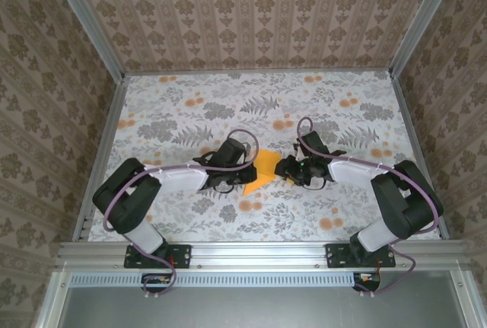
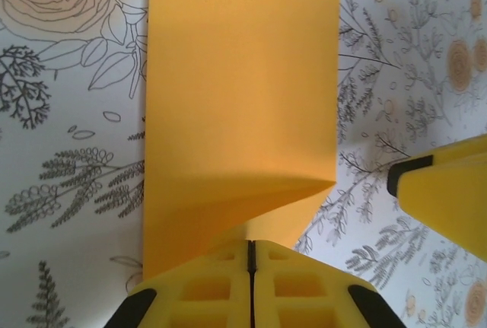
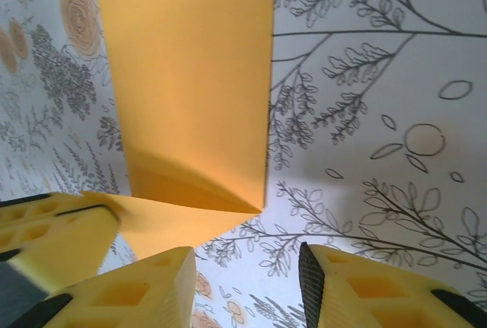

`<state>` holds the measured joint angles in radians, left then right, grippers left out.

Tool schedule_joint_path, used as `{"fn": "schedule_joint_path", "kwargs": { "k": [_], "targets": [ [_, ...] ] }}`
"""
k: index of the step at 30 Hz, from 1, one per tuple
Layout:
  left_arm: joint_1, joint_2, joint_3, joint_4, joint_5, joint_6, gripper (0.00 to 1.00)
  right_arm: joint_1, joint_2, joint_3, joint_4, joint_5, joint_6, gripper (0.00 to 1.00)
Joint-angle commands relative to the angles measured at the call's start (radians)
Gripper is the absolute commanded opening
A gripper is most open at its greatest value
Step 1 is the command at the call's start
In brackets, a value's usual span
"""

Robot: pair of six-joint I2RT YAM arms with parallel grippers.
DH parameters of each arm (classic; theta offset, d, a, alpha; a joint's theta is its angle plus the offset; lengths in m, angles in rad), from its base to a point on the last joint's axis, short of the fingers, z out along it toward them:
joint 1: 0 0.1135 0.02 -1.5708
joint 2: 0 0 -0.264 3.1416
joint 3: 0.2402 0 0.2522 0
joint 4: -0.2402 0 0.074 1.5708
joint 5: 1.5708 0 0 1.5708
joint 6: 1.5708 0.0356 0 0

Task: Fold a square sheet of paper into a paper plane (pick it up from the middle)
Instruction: Third fold the triangle at the center of the table, then fourth fold the wing at the center of the table.

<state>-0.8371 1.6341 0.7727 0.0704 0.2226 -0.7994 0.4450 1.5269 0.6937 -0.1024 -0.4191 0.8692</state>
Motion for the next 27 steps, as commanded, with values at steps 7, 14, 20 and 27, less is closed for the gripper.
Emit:
{"fn": "schedule_joint_path", "kwargs": {
  "k": [7,14,20,27],
  "targets": [
    [0.016,0.035,0.013,-0.057,-0.106,-0.034,0.02,0.003,0.048,-0.011,0.077,-0.042,0.076,0.43],
    [0.023,0.042,-0.009,-0.036,-0.094,-0.059,0.02,0.021,0.094,0.005,0.108,-0.066,0.096,0.44],
    [0.023,0.057,-0.006,-0.034,-0.088,-0.064,0.02,0.038,0.125,0.014,0.135,-0.079,0.116,0.43],
    [0.024,0.058,-0.006,-0.037,-0.087,-0.066,0.02,0.041,0.131,0.006,0.198,-0.103,0.151,0.40]
  ]
}}
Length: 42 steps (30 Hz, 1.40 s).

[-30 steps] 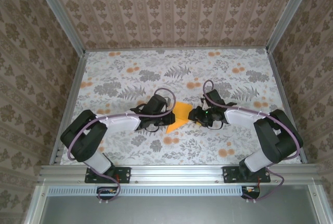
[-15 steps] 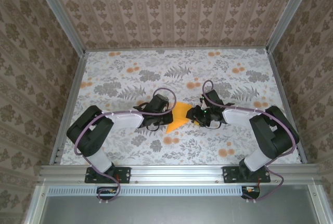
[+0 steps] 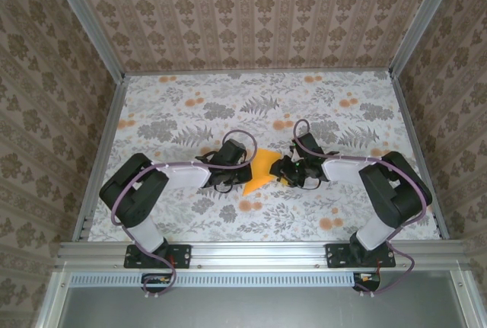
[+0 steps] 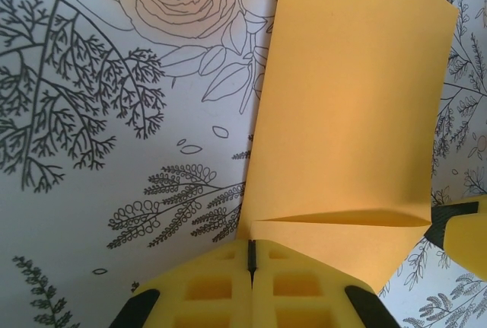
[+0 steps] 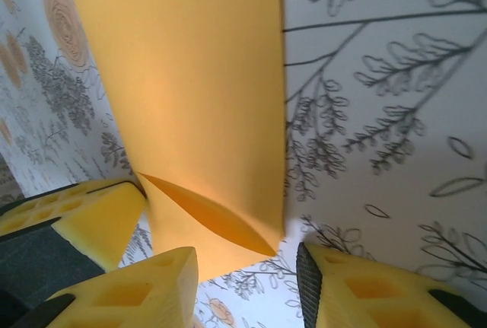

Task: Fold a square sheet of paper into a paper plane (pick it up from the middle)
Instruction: Fourth fold the wing at the center of the table.

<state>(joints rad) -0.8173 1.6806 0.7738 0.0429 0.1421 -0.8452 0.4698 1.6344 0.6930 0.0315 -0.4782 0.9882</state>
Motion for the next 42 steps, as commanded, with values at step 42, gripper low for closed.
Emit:
{"fn": "schedule_joint_path", "kwargs": {
  "k": [42],
  "targets": [
    [0.043,-0.127,0.060,-0.196,-0.051,0.078,0.22,0.020,0.038,-0.014,0.150,-0.084,0.081,0.07]
  ]
}}
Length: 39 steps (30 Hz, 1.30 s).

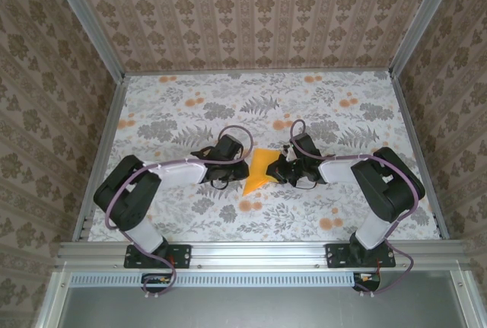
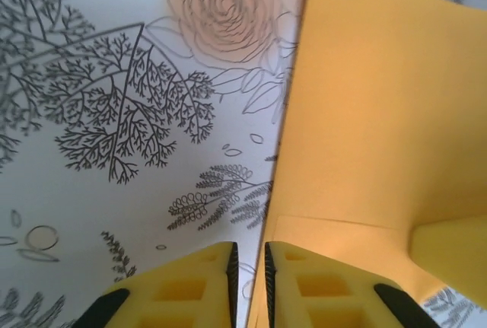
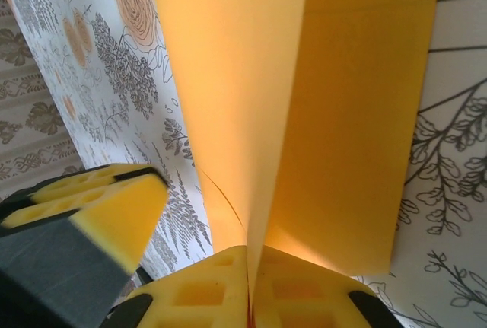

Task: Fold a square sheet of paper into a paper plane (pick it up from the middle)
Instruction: Fourth fold the wing at the center of the table.

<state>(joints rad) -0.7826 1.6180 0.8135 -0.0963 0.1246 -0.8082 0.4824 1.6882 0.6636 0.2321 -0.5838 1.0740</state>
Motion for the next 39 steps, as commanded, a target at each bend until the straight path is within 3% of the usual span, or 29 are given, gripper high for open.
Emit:
{"fn": "schedule_joint_path", "kwargs": {
  "k": [1,4,9,18,24,30,39],
  "targets": [
    [0.008,-0.084,0.015,-0.061,-0.041,0.053,0.26,0.008,-0.026,0.022,-0.074,0.040,-0.003,0.06],
    [0.008,-0.137,-0.014,-0.055,-0.051,0.106,0.35,0.007,-0.060,0.046,-0.132,0.090,0.007,0.05],
    [0.008,-0.203,-0.094,0.105,0.012,0.281,0.48,0.007,-0.067,0.091,-0.171,0.126,0.049,0.04],
    [-0.006,-0.199,-0.193,0.326,0.056,0.494,0.66,0.004,-0.044,0.135,-0.229,0.153,0.160,0.04],
    [-0.056,-0.172,-0.188,0.341,0.030,0.621,0.80,0.004,-0.030,0.182,-0.279,0.135,0.170,0.04],
    [-0.075,-0.112,-0.195,0.424,0.000,0.673,0.79,-0.001,-0.018,0.214,-0.313,0.112,0.171,0.04],
    [-0.092,0.000,-0.185,0.539,-0.012,0.764,0.63,-0.013,-0.007,0.226,-0.316,0.077,0.174,0.04]
  ]
}}
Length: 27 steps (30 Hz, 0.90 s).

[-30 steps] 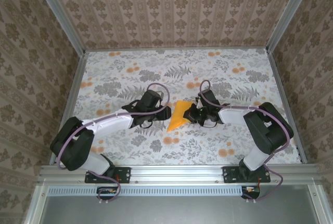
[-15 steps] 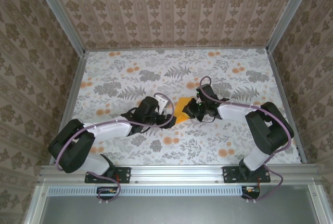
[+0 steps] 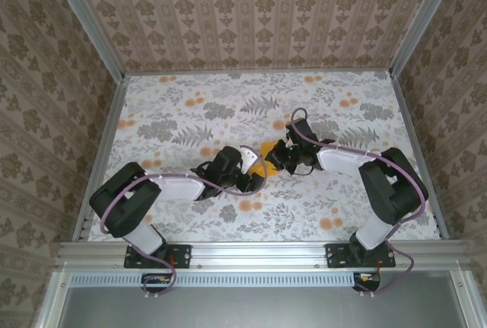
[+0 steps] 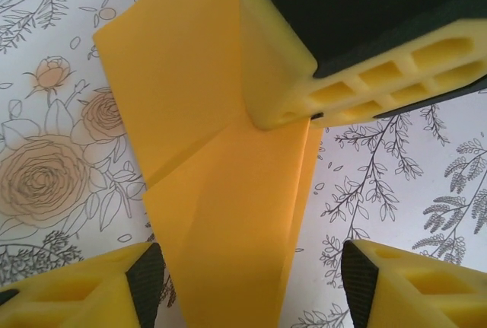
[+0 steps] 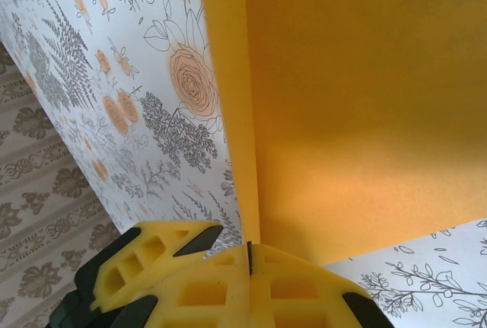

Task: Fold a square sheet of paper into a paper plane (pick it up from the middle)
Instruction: Fourth fold the wing at the center of the table.

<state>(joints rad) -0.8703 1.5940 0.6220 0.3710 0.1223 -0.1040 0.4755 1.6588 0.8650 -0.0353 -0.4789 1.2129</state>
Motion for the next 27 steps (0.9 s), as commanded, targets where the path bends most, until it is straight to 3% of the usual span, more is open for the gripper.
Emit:
{"fn": "schedule_joint_path", "kwargs": {
  "k": [1,10,13,19,23,27],
  "targets": [
    [-0.005,0.035,0.007,0.084,-0.007,0.062,0.61,-0.008,0.022,0.024,-0.047,-0.030,0.038,0.04],
    [0.002,0.063,-0.025,0.181,0.027,0.096,0.33,-0.020,0.026,0.024,-0.071,-0.031,0.024,0.05],
    [0.002,0.066,-0.028,0.180,0.058,0.100,0.32,-0.023,0.028,0.026,-0.090,-0.026,0.012,0.05],
    [0.005,0.083,-0.022,0.171,0.094,0.104,0.18,-0.026,0.027,0.023,-0.096,-0.026,0.000,0.06],
    [0.008,0.095,-0.016,0.168,0.115,0.088,0.11,-0.028,0.019,0.026,-0.097,-0.030,-0.026,0.15],
    [0.015,0.109,-0.020,0.180,0.140,0.044,0.09,-0.035,-0.022,0.026,-0.098,-0.026,-0.094,0.37]
  ]
}}
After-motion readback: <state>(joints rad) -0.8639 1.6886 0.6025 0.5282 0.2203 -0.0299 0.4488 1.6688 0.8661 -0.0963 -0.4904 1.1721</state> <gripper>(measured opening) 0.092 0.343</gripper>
